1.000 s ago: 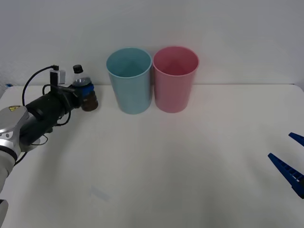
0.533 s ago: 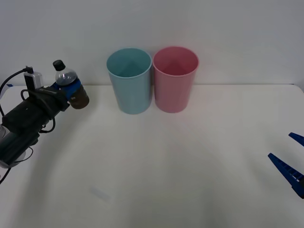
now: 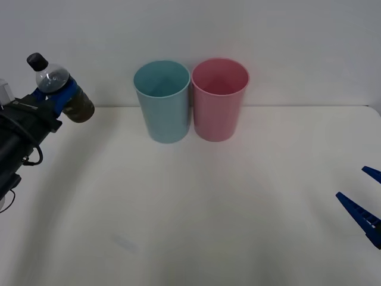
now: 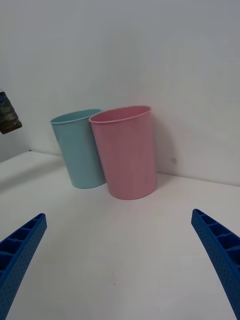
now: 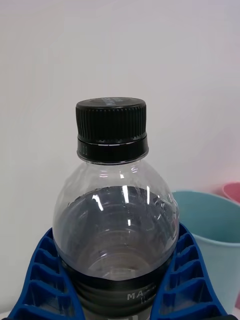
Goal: Grasp the object on the table and drop it into the matching bin: aluminum can to the light blue bin, PET bottle to the pink bin.
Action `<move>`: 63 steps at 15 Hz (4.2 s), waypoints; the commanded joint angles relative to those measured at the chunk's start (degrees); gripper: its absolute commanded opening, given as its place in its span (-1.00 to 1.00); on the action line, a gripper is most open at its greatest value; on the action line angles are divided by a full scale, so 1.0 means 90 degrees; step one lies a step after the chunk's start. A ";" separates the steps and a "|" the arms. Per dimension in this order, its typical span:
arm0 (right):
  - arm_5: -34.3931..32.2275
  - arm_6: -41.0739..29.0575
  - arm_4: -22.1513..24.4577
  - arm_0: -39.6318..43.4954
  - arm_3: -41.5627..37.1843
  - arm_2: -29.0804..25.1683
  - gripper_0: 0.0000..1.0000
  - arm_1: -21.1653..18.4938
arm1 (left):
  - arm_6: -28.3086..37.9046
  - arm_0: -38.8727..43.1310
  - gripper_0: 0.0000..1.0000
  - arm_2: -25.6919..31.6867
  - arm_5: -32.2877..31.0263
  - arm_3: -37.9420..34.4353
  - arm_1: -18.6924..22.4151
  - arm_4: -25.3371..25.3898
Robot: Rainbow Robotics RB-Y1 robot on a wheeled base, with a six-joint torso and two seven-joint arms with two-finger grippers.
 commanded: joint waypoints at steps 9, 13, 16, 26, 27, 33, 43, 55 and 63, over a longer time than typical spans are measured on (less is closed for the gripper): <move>0.0000 0.0000 0.0000 0.0000 0.0000 0.0000 1.00 0.0000 | 0.2503 -0.1286 -1.00 -0.0443 0.0178 -0.0240 0.0514 -0.1260; 0.0000 0.0000 0.0000 0.0000 0.0000 0.0000 1.00 0.0000 | 0.2601 -0.2702 -1.00 -0.1381 0.0002 0.1166 0.0523 -0.1368; 0.0000 0.0000 0.0000 0.0000 0.0000 0.0000 1.00 0.0000 | 0.2620 -0.4069 -1.00 -0.2289 0.0012 0.2445 0.0406 -0.1202; 0.0000 0.0000 0.0000 0.0000 0.0000 0.0000 1.00 0.0000 | 0.2357 -0.6804 -1.00 -0.3637 0.0305 0.5238 -0.0766 -0.1621; 0.0000 0.0000 0.0000 0.0000 0.0000 0.0000 1.00 0.0000 | 0.2366 -0.6882 -1.00 -0.3754 0.0275 0.5287 -0.0766 -0.1621; 0.0000 0.0000 0.0000 0.0000 0.0000 0.0000 1.00 0.0000 | 0.2415 -0.7009 -0.99 -0.4350 0.0246 0.5287 -0.0844 -0.1612; 0.0000 0.0000 0.0000 0.0000 0.0000 0.0000 1.00 0.0000 | 0.2435 -0.7038 -0.97 -0.4418 0.0285 0.5316 -0.1254 -0.1944; 0.0000 0.0000 0.0000 0.0000 0.0000 0.0000 1.00 0.0000 | 0.2425 -0.6999 1.00 -0.4506 0.0266 0.5316 -0.0990 -0.1495; 0.0000 0.0000 0.0000 0.0000 0.0000 0.0000 1.00 0.0000 | 0.2308 -0.5886 1.00 -0.3744 -0.0652 0.4340 0.0299 -0.0440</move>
